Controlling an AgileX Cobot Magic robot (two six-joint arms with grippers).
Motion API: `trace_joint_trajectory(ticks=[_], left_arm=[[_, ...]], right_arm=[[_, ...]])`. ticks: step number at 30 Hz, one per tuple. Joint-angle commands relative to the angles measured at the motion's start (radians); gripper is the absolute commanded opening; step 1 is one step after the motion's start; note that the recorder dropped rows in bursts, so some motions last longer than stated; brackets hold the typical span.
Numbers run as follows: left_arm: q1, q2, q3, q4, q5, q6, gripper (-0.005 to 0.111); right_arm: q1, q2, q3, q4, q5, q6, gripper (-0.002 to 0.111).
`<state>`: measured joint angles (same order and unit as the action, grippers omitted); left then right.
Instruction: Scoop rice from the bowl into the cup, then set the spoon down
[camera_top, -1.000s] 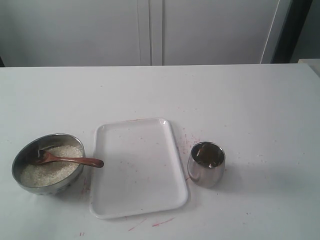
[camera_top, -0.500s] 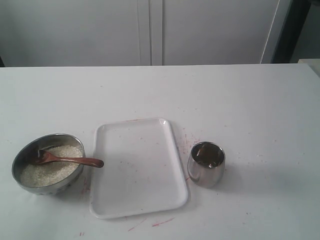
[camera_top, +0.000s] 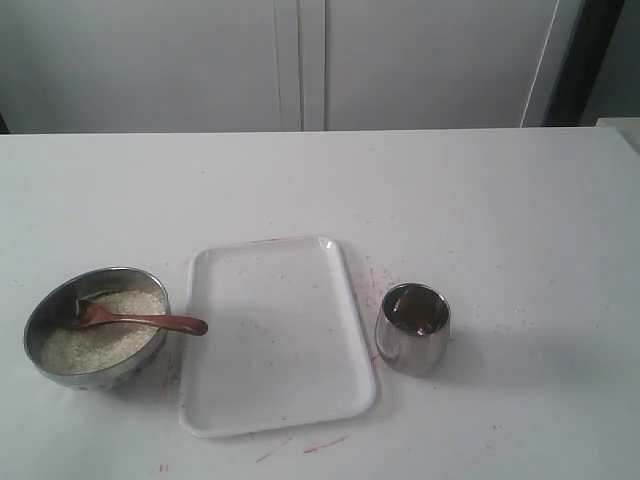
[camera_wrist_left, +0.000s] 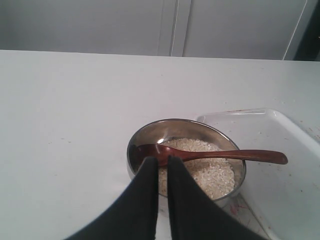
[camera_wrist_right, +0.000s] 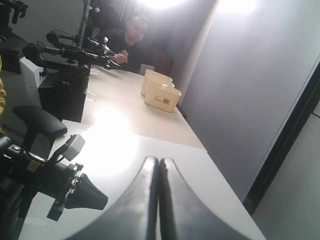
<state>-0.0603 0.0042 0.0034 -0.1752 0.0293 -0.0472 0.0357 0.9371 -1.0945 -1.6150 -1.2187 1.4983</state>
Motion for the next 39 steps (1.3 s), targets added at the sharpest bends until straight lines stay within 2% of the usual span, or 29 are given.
trace_joint_trajectory(ticks=[1,9,15,19,24,27,31,39], left_arm=[[-0.002,-0.004,-0.003,-0.009,-0.006,-0.002,0.014],[-0.002,-0.004,-0.003,-0.009,-0.006,-0.002,0.014],[-0.002,-0.004,-0.003,-0.009,-0.006,-0.002,0.014],[-0.002,-0.004,-0.003,-0.009,-0.006,-0.002,0.014],[-0.002,-0.004,-0.003,-0.009,-0.006,-0.002,0.014],[-0.002,-0.004,-0.003,-0.009,-0.006,-0.002,0.014],[-0.002,-0.004,-0.003,-0.009,-0.006,-0.002,0.014],[-0.002,-0.004,-0.003,-0.009,-0.006,-0.002,0.014]], right_arm=[[0.004,-0.019,-0.003,-0.002,-0.002,-0.001,0.0],[0.004,-0.079,-0.003,-0.011,0.051,0.164,0.0],[0.004,-0.079,-0.003,-0.026,0.201,0.329,0.0],[0.004,-0.077,-0.001,-0.067,0.368,0.474,0.0],[0.004,-0.072,-0.001,-0.065,0.5,0.491,0.0],[0.004,-0.062,-0.001,-0.023,0.547,0.36,0.0],[0.004,-0.03,-0.001,0.122,0.556,0.043,0.0],[0.004,0.021,-0.001,0.406,0.546,-0.446,0.0]])
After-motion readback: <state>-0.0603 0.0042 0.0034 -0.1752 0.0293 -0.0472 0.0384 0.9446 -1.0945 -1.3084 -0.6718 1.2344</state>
